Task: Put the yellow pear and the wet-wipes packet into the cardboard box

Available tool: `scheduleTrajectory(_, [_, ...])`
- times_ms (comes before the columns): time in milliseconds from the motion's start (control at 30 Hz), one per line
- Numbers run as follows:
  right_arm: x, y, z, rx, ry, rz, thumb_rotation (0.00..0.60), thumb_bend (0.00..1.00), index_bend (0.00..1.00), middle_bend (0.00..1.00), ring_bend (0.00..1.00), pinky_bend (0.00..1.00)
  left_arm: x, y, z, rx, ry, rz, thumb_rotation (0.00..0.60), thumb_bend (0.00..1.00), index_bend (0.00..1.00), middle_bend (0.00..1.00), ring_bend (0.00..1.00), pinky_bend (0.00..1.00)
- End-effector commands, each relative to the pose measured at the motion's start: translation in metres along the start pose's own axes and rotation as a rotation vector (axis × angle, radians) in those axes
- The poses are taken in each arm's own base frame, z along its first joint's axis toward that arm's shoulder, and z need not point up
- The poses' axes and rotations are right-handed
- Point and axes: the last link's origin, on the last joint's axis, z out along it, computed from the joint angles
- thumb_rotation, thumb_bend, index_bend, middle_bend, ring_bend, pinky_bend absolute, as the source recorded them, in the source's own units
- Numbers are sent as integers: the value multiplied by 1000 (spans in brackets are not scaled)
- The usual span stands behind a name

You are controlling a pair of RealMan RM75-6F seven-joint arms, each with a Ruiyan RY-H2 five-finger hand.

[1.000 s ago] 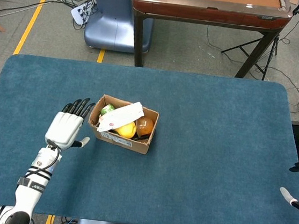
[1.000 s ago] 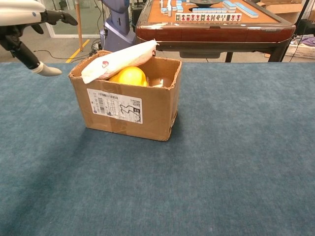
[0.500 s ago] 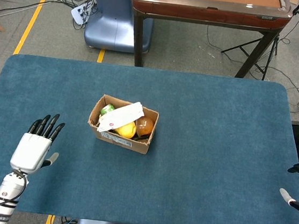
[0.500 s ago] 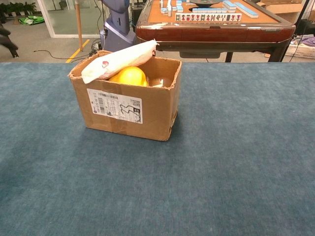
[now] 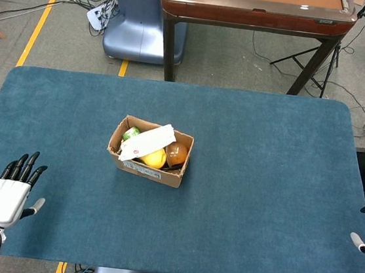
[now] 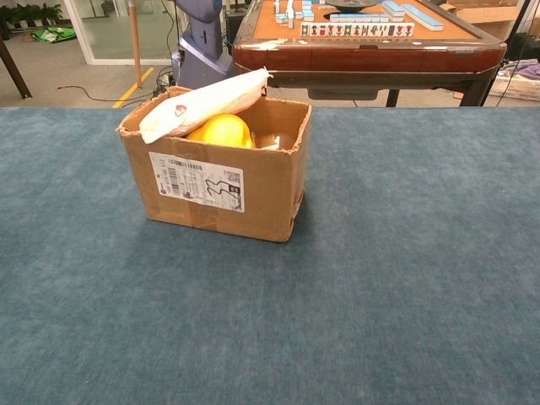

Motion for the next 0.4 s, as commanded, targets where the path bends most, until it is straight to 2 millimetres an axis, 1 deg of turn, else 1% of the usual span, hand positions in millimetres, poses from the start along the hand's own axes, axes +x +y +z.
scheduleTrajectory(33, [-3, -1, 2, 0, -5, -7, 600, 33, 431, 356, 231, 246, -5, -12, -5, 32, -22, -15, 600, 201, 213, 0, 0, 138])
scheduleTrajectory(233, [-11, -1, 10, 2, -35, -9, 600, 33, 431, 358, 231, 246, -10, -19, -2, 40, -41, -15, 600, 201, 218, 0, 0, 138])
scheduleTrajectory(400, [-20, -4, 19, 18, -78, -8, 600, 33, 431, 358, 231, 246, -14, -22, -5, 60, -55, -7, 600, 201, 220, 0, 0, 138])
